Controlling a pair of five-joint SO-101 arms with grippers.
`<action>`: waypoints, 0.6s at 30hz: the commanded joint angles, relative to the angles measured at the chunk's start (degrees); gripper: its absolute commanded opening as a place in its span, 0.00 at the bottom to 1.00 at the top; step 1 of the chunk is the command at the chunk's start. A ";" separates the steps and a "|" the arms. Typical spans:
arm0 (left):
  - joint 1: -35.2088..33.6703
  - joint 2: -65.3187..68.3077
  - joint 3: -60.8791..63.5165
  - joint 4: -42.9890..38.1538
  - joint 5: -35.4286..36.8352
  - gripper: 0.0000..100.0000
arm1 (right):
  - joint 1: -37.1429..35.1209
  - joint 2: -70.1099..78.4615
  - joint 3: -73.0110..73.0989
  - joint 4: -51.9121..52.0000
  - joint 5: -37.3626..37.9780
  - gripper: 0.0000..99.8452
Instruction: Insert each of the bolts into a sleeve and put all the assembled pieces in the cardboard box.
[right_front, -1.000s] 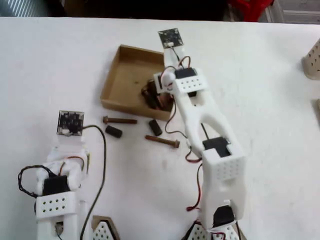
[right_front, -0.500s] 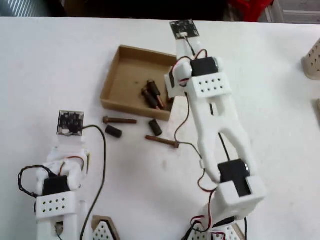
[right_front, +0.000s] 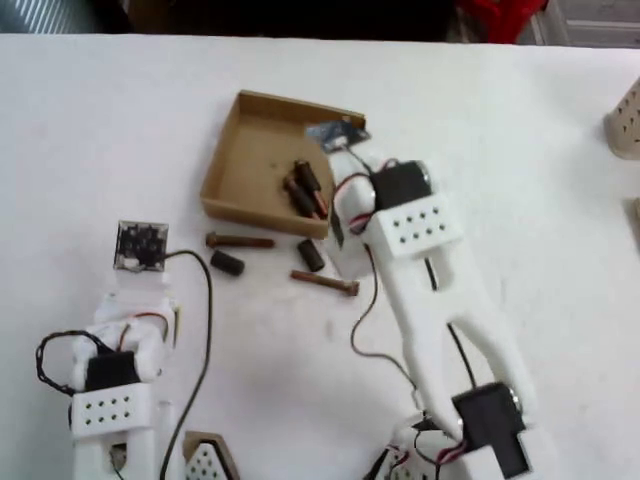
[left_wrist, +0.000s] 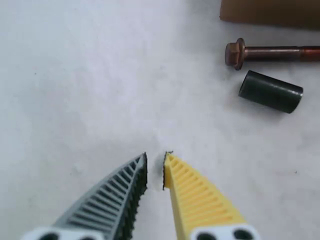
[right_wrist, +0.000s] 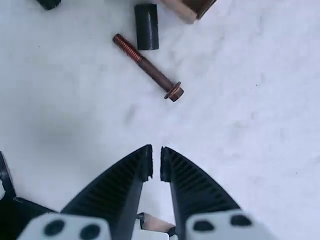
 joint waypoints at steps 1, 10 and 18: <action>0.66 -0.92 -0.26 -0.09 -0.35 0.09 | -0.40 -5.23 6.33 -6.73 -2.81 0.02; 0.66 -0.92 -0.26 0.00 -0.35 0.09 | -2.33 -5.32 15.56 -21.85 -4.92 0.04; 0.66 -1.01 -0.26 0.00 -0.62 0.09 | -9.98 -2.95 15.21 -26.95 -4.75 0.18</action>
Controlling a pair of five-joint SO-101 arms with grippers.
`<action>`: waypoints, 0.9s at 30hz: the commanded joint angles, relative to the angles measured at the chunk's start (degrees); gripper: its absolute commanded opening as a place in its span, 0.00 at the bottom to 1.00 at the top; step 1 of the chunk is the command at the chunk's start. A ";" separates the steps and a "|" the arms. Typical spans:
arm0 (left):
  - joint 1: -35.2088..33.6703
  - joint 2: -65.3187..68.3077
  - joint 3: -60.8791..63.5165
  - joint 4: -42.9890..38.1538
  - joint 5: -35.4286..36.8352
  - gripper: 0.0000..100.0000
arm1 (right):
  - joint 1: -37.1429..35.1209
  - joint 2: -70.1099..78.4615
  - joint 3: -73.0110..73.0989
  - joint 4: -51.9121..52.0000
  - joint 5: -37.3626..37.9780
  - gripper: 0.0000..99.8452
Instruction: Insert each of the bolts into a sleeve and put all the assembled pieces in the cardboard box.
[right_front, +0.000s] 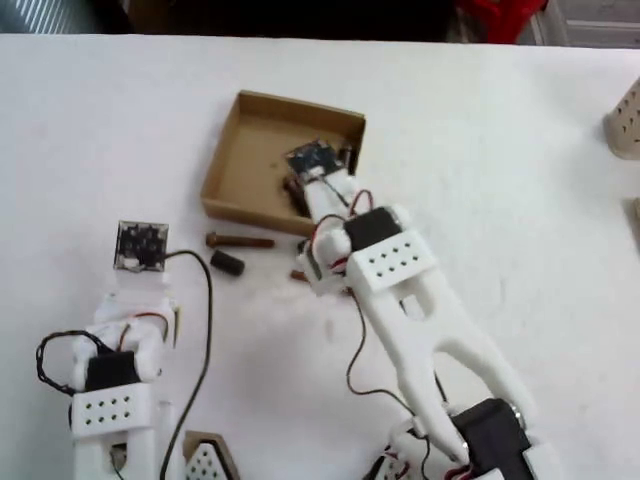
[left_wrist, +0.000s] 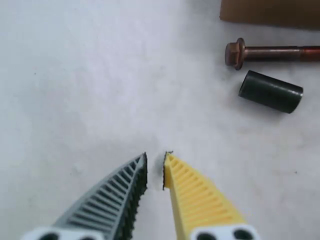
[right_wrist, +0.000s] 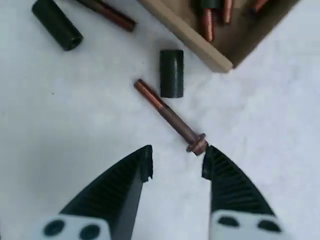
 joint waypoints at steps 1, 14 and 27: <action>0.66 -1.01 -0.26 0.00 -0.62 0.09 | -2.33 1.80 -0.97 -3.03 -0.35 0.18; 0.66 -1.01 -0.26 0.00 -0.70 0.09 | -0.66 27.30 -16.62 -6.29 0.00 0.18; 0.66 -1.01 -0.26 -0.09 -0.70 0.09 | 1.71 37.85 -25.58 -6.99 4.31 0.12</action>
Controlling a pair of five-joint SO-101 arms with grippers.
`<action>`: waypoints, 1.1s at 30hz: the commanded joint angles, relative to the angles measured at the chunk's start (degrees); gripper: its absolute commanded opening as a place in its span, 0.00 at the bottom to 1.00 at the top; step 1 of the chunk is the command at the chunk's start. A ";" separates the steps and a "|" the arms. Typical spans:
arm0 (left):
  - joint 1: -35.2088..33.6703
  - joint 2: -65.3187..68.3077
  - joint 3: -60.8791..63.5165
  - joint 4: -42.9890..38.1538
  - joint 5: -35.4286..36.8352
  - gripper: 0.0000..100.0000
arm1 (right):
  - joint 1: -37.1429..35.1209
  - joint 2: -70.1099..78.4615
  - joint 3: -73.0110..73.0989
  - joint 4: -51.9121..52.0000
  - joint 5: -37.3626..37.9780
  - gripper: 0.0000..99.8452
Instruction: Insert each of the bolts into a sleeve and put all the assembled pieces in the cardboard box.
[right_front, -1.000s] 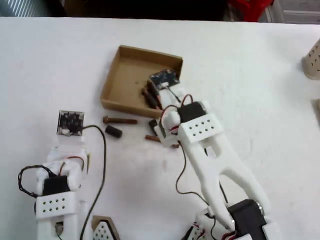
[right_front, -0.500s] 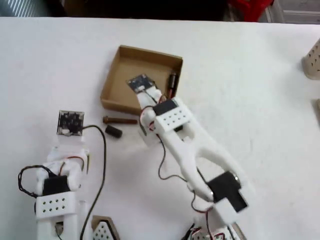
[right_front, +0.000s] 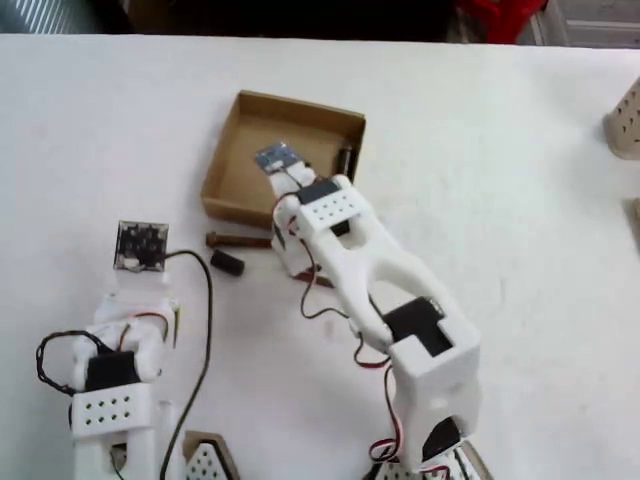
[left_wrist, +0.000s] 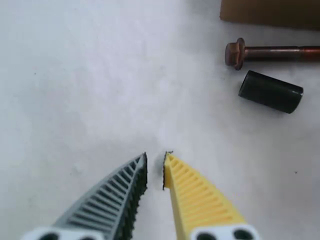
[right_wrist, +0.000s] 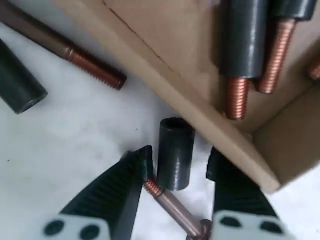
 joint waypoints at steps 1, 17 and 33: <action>0.66 -1.01 -0.26 -0.09 -0.70 0.09 | 1.01 1.19 -4.66 -0.66 1.67 0.10; 0.66 -1.01 -0.26 -0.18 -0.70 0.09 | 1.71 -5.93 -5.27 10.42 1.49 0.02; 3.91 -0.84 -1.14 0.18 -0.35 0.09 | 24.04 -38.29 25.05 9.71 1.49 0.02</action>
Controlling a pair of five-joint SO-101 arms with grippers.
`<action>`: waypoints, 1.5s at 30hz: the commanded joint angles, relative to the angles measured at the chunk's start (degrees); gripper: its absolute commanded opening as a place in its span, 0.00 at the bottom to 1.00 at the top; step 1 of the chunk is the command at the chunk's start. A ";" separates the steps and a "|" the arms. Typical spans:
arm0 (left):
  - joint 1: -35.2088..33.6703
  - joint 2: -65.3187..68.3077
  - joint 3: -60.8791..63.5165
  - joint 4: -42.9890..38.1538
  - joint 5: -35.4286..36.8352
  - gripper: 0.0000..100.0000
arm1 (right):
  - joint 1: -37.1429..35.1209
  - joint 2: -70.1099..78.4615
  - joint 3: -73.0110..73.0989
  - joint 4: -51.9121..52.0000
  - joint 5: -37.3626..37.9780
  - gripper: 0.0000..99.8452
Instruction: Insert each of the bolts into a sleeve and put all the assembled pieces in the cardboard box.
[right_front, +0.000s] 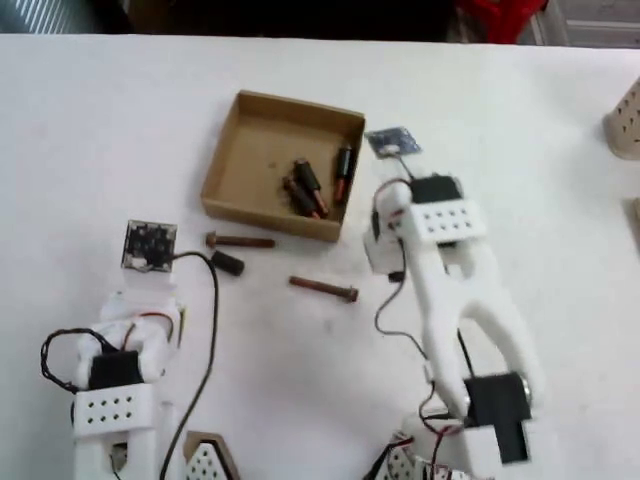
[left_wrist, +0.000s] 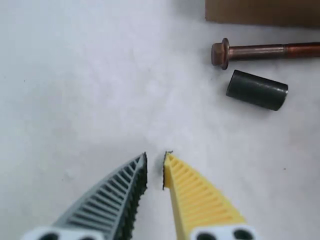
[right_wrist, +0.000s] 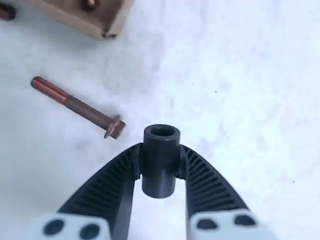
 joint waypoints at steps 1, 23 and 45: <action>2.59 -0.75 -1.58 0.53 -0.26 0.09 | 5.14 -9.10 8.62 -3.65 0.79 0.02; 37.14 51.82 -48.53 11.25 -18.29 0.11 | 34.33 -26.77 32.00 -13.14 8.62 0.02; 50.24 85.76 -73.93 9.76 -36.75 0.19 | 38.81 -26.51 39.12 -22.73 15.47 0.02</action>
